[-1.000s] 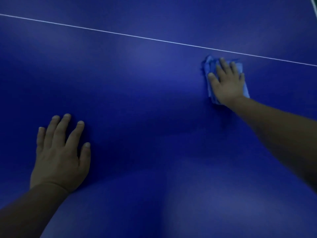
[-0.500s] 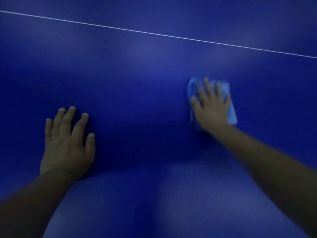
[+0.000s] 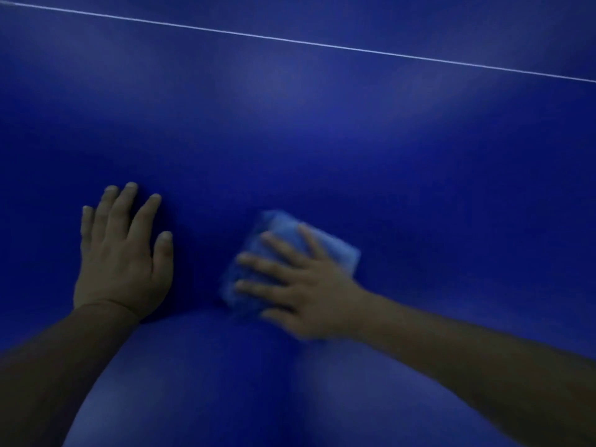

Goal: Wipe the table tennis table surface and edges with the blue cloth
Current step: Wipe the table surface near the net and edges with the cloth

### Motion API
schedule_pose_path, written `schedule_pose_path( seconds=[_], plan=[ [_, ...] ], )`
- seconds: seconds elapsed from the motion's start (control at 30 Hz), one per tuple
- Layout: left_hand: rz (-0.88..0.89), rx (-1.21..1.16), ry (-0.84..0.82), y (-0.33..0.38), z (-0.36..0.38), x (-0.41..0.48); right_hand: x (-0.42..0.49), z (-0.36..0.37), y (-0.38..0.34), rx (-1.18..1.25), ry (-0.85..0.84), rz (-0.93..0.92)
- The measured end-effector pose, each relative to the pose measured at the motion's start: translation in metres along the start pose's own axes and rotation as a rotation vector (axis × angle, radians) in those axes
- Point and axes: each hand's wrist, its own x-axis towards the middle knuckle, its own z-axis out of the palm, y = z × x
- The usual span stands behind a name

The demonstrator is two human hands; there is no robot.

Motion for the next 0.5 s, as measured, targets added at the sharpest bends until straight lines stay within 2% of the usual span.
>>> schedule_pose_path(
  seconds=[0.07, 0.17, 0.2, 0.23, 0.27, 0.3, 0.33, 0.43, 0.5],
  plan=[
    [-0.004, 0.011, -0.013, -0.001, 0.001, 0.000, -0.034, -0.011, 0.048, -0.056, 0.033, 0.335],
    [-0.003, 0.006, -0.008, 0.000, 0.001, 0.000, -0.077, -0.033, 0.123, -0.063, 0.038, 1.127],
    [-0.003, 0.004, -0.010, 0.000, 0.000, 0.000, -0.082, -0.038, 0.133, -0.023, 0.072, 1.333],
    [-0.003, 0.005, -0.012, 0.000, 0.000, 0.001, -0.077, -0.040, 0.133, 0.006, 0.104, 1.461],
    [-0.005, 0.010, -0.015, 0.000, -0.001, 0.001, -0.065, -0.037, 0.121, 0.001, 0.110, 1.502],
    [-0.008, 0.014, -0.021, 0.000, -0.001, 0.000, -0.050, -0.031, 0.101, -0.033, 0.106, 1.453],
    [-0.011, 0.013, -0.023, 0.000, 0.000, 0.000, -0.034, -0.021, 0.074, -0.062, 0.125, 1.311],
    [-0.014, 0.006, -0.007, 0.002, -0.001, 0.000, -0.003, 0.002, -0.020, -0.043, 0.111, 0.603],
    [-0.008, 0.006, 0.004, 0.003, 0.000, -0.001, 0.005, -0.002, -0.017, -0.006, 0.060, 0.335]
  ],
)
